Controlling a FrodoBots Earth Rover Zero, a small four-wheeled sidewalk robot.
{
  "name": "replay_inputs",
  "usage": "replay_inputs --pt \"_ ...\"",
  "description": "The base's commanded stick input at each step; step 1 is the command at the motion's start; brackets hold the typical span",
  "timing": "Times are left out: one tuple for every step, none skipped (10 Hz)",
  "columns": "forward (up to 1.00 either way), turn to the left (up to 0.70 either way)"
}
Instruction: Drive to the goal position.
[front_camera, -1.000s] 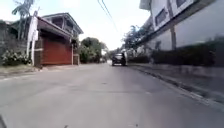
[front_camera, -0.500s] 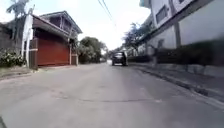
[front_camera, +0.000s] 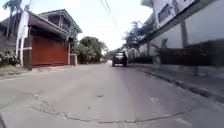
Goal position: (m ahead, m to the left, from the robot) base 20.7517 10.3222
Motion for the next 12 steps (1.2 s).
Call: replay_inputs --pt "1.00 0.00" --pt "1.00 0.00" --pt "1.00 0.00" --pt "1.00 0.00" --pt "1.00 0.00" --pt "1.00 0.00" --pt "1.00 0.00" --pt "1.00 0.00" --pt "1.00 0.00" --pt "1.00 0.00" --pt "1.00 0.00" --pt "1.00 0.03"
